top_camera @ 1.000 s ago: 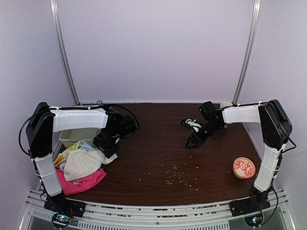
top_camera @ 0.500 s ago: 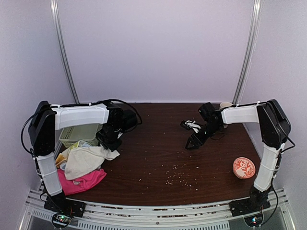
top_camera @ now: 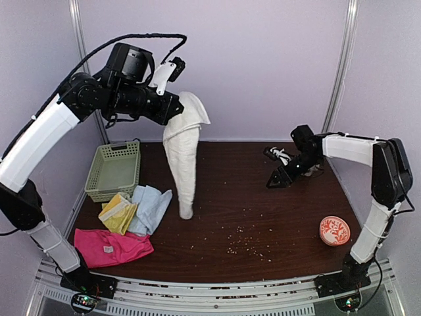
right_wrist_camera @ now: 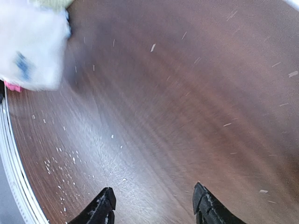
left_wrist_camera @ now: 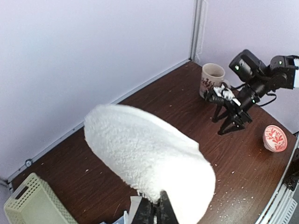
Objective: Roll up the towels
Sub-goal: Pick up the towel from the towel pile, then place the towel at the center of the board, then move the towel from the towel pile.
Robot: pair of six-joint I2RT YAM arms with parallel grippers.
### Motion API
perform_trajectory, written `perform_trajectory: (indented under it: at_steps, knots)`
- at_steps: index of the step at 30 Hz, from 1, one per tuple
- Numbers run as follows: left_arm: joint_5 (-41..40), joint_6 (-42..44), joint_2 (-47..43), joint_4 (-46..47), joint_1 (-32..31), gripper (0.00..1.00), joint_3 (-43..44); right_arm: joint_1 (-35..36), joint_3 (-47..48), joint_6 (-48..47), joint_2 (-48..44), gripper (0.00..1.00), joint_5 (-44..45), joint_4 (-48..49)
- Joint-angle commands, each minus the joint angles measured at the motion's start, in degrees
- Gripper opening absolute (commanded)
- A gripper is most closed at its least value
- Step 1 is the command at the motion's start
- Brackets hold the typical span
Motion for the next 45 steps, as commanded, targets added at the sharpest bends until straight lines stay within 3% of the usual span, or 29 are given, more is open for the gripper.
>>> perform_trajectory:
  at_steps: [1, 5, 6, 8, 10, 16, 18, 20, 28, 40, 45]
  knots:
    - [15.12, 2.96, 5.88, 11.48, -0.19, 0.0, -11.1, -2.77, 1.57, 1.42, -9.44, 0.58, -2.47, -2.32]
    - [21.78, 4.35, 9.65, 18.47, -1.32, 0.0, -17.09, -3.1, -2.89, 1.98, -14.06, 0.58, 1.19, -0.16]
    - [22.05, 5.26, 10.85, 18.55, -1.33, 0.04, -17.68, -3.09, -3.45, 1.69, -14.47, 0.58, 2.1, -0.34]
    - [17.67, 6.62, 13.34, 16.71, -1.38, 0.36, -17.85, -3.11, -3.63, 0.74, -14.62, 0.58, 3.23, -1.52]
    - [10.41, 6.87, 13.96, 15.15, -1.23, 0.54, -18.65, -3.07, -3.3, -0.51, -14.32, 0.58, 3.76, -3.13]
    - [7.0, 2.46, 7.22, 23.81, 3.91, 0.74, -31.42, -1.7, -3.65, -3.16, -12.88, 0.58, 6.82, -4.0]
    - [7.31, -2.18, 8.15, 24.0, 8.69, 0.74, -34.8, 0.66, -3.47, -4.56, -11.79, 0.58, 8.45, -4.31]
    - [8.6, -4.47, 11.03, 21.74, 12.08, 0.67, -35.86, 3.89, -2.87, -5.46, -10.23, 0.58, 9.72, -4.45]
    - [1.21, -3.72, 16.88, 17.87, 12.91, 0.59, -40.07, 14.27, 3.81, -7.36, 1.24, 0.6, 8.71, -5.45]
    - [1.85, -8.6, 8.42, 12.75, 14.71, 0.59, -55.39, 23.04, 10.1, -10.47, 11.15, 0.64, 18.9, -1.05]
    - [2.22, -7.03, 6.37, 12.76, 14.65, 0.6, -54.03, 23.95, 12.16, -11.2, 14.18, 0.64, 22.5, -0.74]
